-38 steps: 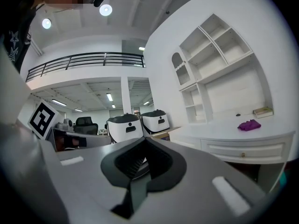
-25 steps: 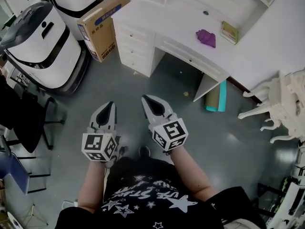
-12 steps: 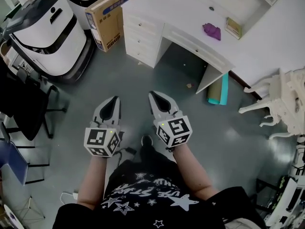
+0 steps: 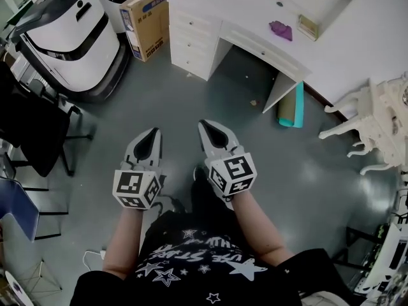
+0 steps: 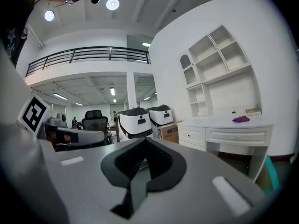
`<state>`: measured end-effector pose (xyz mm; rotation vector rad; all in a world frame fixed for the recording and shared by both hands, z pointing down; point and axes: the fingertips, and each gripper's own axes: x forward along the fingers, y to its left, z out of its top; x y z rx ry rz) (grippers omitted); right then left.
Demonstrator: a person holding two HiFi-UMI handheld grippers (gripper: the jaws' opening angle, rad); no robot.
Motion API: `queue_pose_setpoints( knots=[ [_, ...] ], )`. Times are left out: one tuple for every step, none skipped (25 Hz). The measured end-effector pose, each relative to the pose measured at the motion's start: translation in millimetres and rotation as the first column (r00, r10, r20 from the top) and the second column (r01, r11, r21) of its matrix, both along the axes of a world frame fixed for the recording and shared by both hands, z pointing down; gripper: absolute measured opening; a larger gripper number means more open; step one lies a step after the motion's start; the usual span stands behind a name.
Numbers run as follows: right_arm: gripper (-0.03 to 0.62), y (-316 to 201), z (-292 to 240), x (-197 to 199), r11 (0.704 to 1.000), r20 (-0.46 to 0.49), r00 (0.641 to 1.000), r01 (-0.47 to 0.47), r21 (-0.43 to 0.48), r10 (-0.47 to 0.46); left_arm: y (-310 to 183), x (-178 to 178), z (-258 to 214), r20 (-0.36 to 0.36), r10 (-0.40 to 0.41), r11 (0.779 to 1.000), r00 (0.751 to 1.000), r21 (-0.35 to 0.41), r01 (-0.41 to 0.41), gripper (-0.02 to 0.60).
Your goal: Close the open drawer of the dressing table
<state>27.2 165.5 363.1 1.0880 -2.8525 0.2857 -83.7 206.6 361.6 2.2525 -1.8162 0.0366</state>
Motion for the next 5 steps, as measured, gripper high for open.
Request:
queue_pose_setpoints(
  knots=[
    [0.002, 7, -1, 0, 1.000, -0.002, 1.000, 0.000, 0.003, 0.000, 6, 0, -1, 0.000, 0.001, 1.000, 1.000, 0.003, -0.001, 0.009],
    [0.002, 14, -2, 0, 1.000, -0.003, 1.000, 0.000, 0.005, 0.000, 13, 0, -3, -0.001, 0.001, 1.000, 1.000, 0.007, -0.001, 0.009],
    [0.002, 21, -3, 0, 1.000, -0.004, 1.000, -0.001, 0.008, 0.001, 19, 0, -4, -0.003, 0.000, 1.000, 1.000, 0.012, 0.000, 0.009],
    [0.002, 28, -5, -1, 1.000, -0.004, 1.000, -0.001, 0.010, 0.001, 25, 0, -6, -0.004, 0.000, 1.000, 1.000, 0.016, 0.000, 0.009],
    [0.002, 35, -6, -1, 1.000, -0.005, 1.000, -0.001, 0.013, 0.001, 32, -1, -7, -0.006, 0.000, 1.000, 1.000, 0.021, 0.000, 0.009]
  ],
)
